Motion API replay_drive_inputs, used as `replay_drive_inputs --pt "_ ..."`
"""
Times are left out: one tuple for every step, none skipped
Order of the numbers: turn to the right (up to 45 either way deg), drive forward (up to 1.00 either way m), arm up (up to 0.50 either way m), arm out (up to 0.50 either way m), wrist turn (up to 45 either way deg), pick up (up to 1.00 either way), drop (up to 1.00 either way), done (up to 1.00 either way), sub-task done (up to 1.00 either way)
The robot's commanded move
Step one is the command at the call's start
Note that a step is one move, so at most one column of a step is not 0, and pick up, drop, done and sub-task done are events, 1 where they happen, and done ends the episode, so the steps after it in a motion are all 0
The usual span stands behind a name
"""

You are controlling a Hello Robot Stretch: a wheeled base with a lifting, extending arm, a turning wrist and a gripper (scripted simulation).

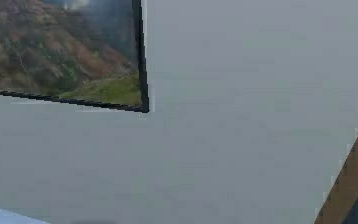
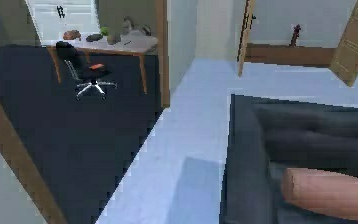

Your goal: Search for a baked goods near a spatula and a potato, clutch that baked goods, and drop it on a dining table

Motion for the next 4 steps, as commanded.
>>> replay_drive_inputs --pt "45.0 0.0 0.0 0.0 0.0 0.0 0.0 0.0 0.0" --pt "30.0 0.0 0.0 0.0 0.0 0.0 0.0 0.0 0.0" --pt "0.0 0.65 0.0 0.0 0.0 0.0 0.0 0.0 0.0" --pt "-27.0 0.0 0.0 0.0 0.0 0.0 0.0 0.0 0.0"
